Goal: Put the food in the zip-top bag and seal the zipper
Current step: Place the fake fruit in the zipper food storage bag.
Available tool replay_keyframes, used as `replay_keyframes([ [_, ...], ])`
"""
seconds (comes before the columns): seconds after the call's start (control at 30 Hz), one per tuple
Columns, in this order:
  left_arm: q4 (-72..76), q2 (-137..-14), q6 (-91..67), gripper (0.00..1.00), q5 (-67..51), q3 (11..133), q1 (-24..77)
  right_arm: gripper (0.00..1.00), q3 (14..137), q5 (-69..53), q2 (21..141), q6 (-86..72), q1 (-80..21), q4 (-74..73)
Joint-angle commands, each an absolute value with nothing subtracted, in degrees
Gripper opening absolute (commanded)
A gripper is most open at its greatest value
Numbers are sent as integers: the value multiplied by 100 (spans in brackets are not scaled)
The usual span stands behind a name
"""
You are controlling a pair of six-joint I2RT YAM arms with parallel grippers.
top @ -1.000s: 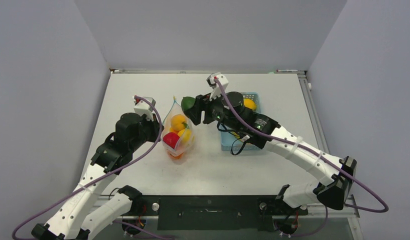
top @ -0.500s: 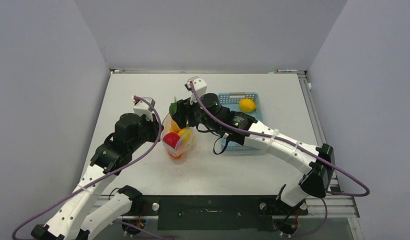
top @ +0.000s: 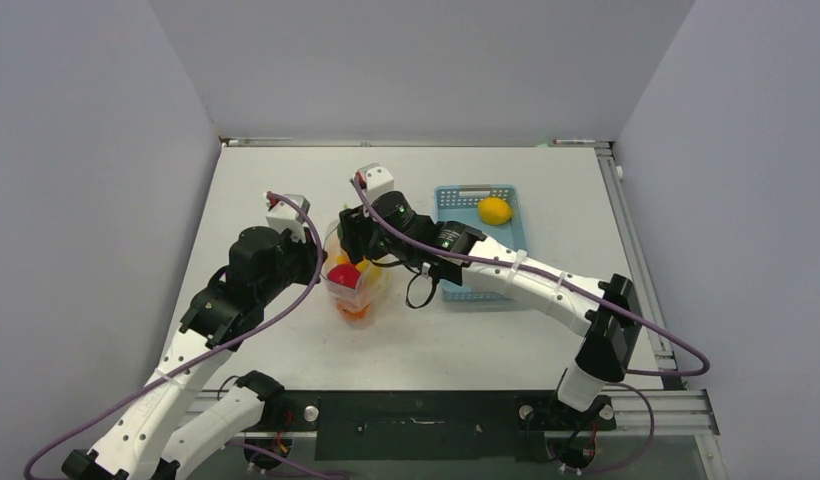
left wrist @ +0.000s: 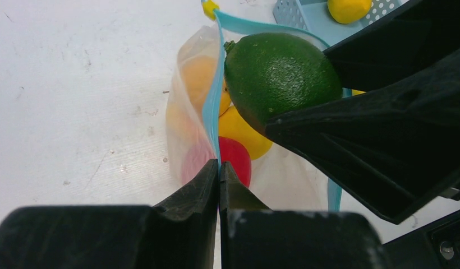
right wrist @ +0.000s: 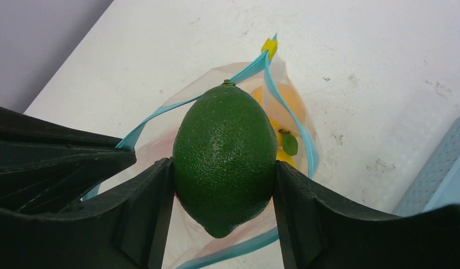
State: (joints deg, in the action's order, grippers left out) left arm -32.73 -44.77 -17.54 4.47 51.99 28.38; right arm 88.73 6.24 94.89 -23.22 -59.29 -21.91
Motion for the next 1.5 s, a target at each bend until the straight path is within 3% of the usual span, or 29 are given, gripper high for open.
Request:
replay_keyframes([
  [0.0, -2967, -4400, -1767, 0, 459, 5216, 2806, 49, 9181, 890, 9670, -2236, -6008, -2368],
  [0.17, -2971, -4408, -1767, 0, 474, 5218, 2804, 55, 9242, 907, 9790, -2192, -6065, -2409],
  [0.4, -2967, -4407, -1767, 0, 480, 5217, 2804, 77, 9241, 987, 9791, -2170, -6095, -2395],
  [0.53, -2979, -4396, -1767, 0, 488, 5220, 2804, 84, 9247, 1016, 9730, -2179, -6116, -2376],
  [1.0, -2972, -4410, -1759, 0, 475, 5217, 2804, 89, 9009, 1229, 8859, -2237, -6184, -2144],
  [1.47, -2978, -4458, -1758, 0, 467, 5220, 2804, 92, 8368, 2618, 7762, -2078, -5909, -2084],
])
